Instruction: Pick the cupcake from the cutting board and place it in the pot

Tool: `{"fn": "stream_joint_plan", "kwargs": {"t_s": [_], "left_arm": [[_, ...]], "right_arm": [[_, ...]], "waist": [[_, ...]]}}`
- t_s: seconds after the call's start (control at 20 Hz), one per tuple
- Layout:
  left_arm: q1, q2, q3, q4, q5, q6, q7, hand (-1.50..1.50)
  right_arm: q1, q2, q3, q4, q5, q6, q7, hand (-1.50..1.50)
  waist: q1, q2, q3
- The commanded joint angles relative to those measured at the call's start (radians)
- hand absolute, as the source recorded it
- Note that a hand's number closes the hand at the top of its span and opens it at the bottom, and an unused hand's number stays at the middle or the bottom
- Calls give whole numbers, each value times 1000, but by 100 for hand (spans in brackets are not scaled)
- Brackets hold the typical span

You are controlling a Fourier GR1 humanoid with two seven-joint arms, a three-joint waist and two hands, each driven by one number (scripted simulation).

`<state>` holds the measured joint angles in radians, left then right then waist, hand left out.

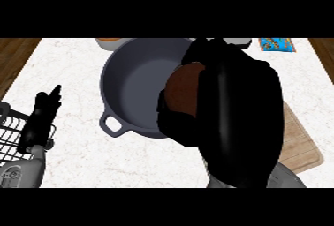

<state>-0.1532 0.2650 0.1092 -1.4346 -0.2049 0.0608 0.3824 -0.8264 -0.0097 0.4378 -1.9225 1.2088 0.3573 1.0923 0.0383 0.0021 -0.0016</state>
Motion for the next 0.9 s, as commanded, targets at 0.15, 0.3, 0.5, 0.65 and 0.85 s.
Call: {"fn": "stream_joint_plan", "kwargs": {"t_s": [0.15, 0.3, 0.5, 0.65, 0.85], "left_arm": [[-6, 3, 16, 24, 5, 0, -2, 0], [12, 36, 41, 22, 19, -22, -19, 0], [10, 17, 2, -31, 10, -26, 25, 0], [17, 2, 12, 25, 5, -3, -25, 0], [-46, 4, -3, 55, -10, -6, 10, 0]], "right_arm": [[-219, 9, -66, 366, -182, -102, 150, 150], [-199, 9, -72, 471, -239, -199, 122, 150], [-203, 9, -90, 593, -334, -333, 138, 150], [-216, 9, -97, 674, -436, -382, 98, -150], [-218, 9, -37, 786, -482, -618, 6, -150]], "waist": [[7, 4, -1], [10, 6, 0], [28, 7, 1], [16, 8, 0], [14, 12, 0]]}}
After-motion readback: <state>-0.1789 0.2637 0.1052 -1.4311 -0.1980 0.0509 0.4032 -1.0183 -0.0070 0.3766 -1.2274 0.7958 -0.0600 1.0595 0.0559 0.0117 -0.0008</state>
